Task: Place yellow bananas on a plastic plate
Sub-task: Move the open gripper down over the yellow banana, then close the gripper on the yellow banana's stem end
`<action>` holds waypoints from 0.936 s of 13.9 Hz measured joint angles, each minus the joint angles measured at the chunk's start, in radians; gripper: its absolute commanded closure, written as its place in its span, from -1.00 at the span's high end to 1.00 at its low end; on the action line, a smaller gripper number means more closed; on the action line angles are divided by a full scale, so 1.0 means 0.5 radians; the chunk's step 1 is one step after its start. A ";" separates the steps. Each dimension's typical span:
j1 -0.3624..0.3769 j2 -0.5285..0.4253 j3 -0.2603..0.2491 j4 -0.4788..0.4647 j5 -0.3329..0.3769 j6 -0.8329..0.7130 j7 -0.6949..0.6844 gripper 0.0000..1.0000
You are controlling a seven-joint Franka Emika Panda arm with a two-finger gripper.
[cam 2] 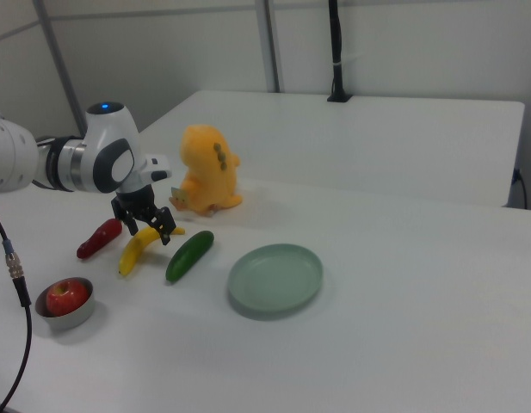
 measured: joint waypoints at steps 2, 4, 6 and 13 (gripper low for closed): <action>0.019 0.042 0.000 -0.002 0.000 0.040 0.011 1.00; 0.051 0.054 0.002 -0.002 0.000 0.048 0.015 0.72; 0.077 0.054 0.003 0.000 -0.052 0.048 0.020 0.71; 0.098 0.065 0.004 -0.025 -0.114 0.048 0.022 -0.79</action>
